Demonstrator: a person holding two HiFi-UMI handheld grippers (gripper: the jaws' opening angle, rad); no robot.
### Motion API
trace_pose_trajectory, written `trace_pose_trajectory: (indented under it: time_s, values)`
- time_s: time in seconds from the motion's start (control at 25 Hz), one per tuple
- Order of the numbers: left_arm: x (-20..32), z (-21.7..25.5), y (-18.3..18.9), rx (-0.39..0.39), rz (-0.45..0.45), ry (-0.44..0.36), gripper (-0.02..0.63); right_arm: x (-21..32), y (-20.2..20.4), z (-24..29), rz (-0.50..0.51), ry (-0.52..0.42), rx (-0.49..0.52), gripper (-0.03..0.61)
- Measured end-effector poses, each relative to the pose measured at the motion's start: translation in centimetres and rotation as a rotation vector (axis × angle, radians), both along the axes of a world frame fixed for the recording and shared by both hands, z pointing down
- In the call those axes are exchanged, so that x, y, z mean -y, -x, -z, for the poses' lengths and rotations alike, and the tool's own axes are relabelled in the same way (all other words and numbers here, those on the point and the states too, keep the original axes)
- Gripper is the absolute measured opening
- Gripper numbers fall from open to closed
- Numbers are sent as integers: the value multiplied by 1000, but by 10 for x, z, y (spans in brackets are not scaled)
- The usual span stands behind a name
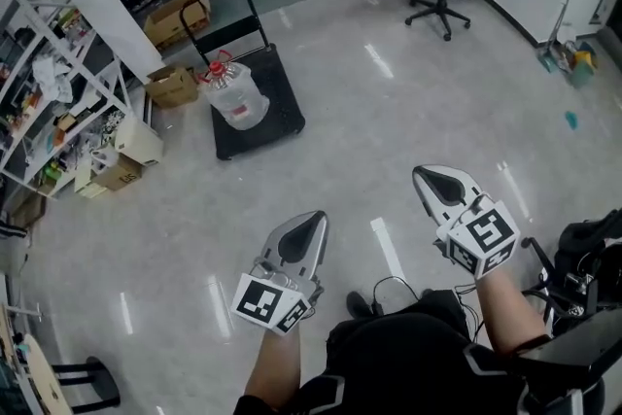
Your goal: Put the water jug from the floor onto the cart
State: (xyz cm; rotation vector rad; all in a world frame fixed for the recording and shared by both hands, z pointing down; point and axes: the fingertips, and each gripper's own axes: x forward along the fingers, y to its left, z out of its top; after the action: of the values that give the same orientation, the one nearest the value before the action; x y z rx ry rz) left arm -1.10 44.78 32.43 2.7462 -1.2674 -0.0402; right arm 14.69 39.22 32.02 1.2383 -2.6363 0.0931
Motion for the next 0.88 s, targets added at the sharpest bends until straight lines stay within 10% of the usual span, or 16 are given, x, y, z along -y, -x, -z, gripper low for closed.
trace_pose_trajectory:
  time_s: [0.88]
  values:
    - [-161,28,-179,25,112,65,0,-161,-183,12,33,3,113,2]
